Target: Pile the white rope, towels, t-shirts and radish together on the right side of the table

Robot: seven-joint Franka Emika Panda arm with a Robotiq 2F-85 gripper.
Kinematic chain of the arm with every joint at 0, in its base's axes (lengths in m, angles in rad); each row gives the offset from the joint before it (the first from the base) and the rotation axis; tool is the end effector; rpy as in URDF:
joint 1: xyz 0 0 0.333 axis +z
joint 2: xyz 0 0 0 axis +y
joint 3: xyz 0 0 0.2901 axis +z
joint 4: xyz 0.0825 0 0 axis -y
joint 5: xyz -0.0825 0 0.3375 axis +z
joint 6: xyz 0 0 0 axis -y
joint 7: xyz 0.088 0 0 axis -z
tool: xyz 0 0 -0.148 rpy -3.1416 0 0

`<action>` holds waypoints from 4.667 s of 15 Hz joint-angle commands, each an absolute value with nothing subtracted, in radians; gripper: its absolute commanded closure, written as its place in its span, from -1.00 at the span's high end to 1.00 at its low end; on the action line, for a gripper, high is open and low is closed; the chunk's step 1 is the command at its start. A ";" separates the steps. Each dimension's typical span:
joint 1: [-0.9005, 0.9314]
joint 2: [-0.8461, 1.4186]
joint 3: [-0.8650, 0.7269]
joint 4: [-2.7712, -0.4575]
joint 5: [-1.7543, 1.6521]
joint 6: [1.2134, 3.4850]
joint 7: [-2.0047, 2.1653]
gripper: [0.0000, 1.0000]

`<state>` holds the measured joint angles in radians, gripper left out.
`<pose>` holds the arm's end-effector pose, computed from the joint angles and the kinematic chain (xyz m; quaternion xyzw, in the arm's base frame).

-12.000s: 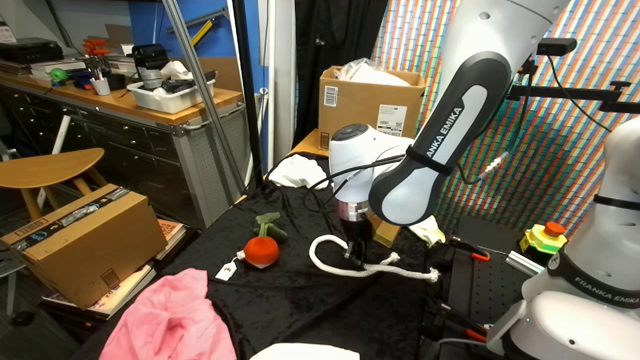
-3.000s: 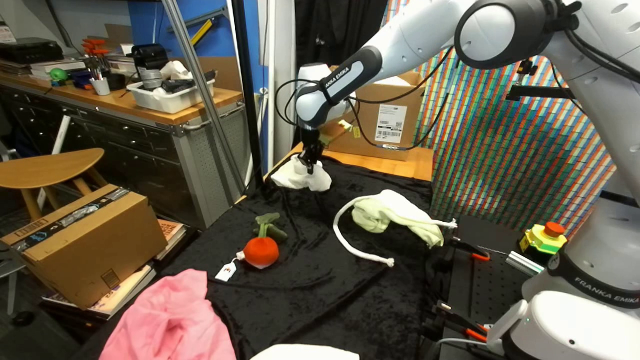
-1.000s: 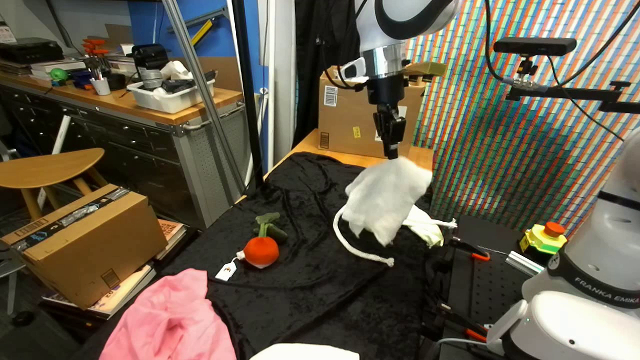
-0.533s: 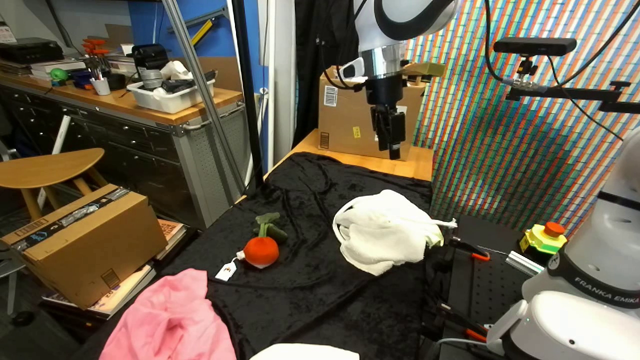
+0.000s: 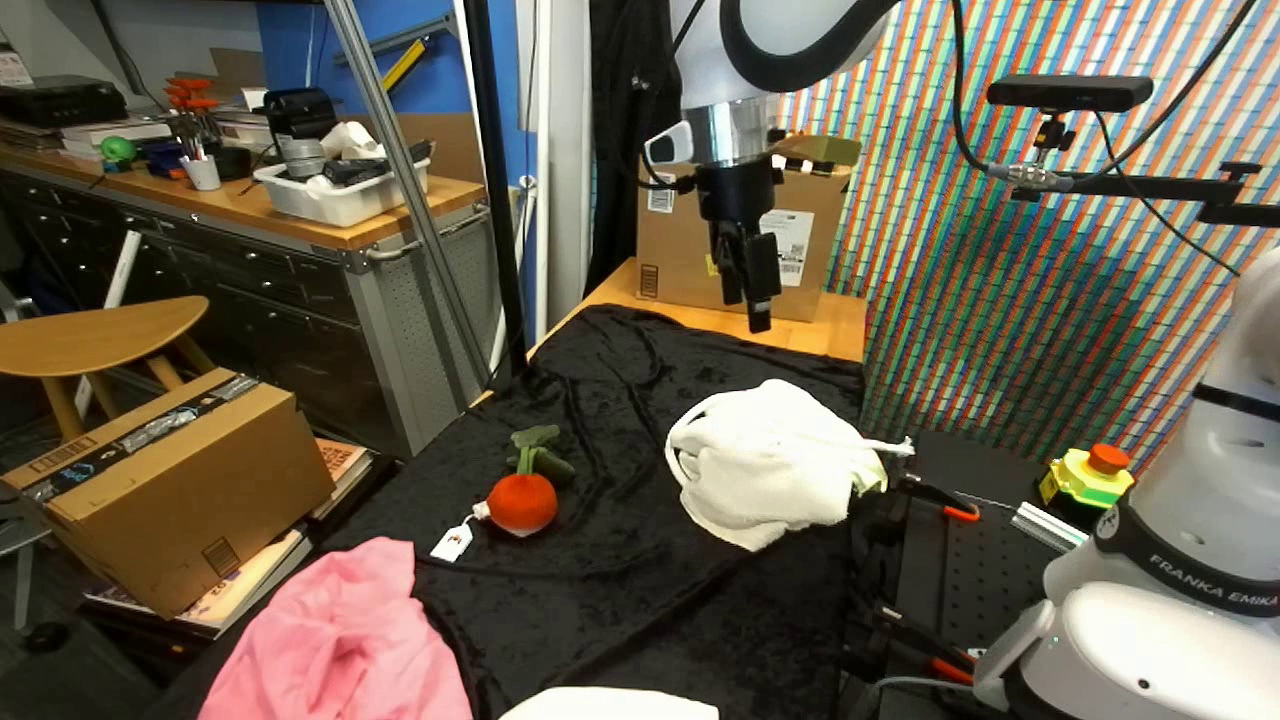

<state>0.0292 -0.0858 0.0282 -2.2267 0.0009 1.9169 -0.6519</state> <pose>0.4382 0.0253 0.3525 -0.9320 -0.3447 0.1071 0.0320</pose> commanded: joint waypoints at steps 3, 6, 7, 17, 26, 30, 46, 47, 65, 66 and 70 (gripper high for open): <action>0.115 0.012 0.112 -2.172 -0.070 1.968 -0.559 1.00; 0.157 0.066 0.158 -2.173 -0.114 2.016 -0.490 1.00; 0.169 0.079 0.172 -2.168 -0.113 2.020 -0.476 1.00; 0.295 0.298 0.281 -1.956 -0.130 2.005 -0.275 1.00; 0.375 0.457 0.286 -1.695 -0.179 1.920 -0.226 1.00; 0.399 0.510 0.283 -1.614 -0.192 1.918 -0.204 1.00; 0.536 0.724 0.269 -1.343 -0.211 2.006 -0.048 1.00; 0.537 0.737 0.266 -1.339 -0.207 2.035 -0.034 1.00; 0.492 0.758 0.200 -1.519 -0.165 2.489 0.120 1.00; 0.492 0.756 0.201 -1.528 -0.160 2.497 0.121 1.00; 0.503 0.770 0.189 -1.530 -0.166 2.487 0.126 1.00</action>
<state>0.4961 0.7623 0.1997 -1.5307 -0.1723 2.4698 0.1146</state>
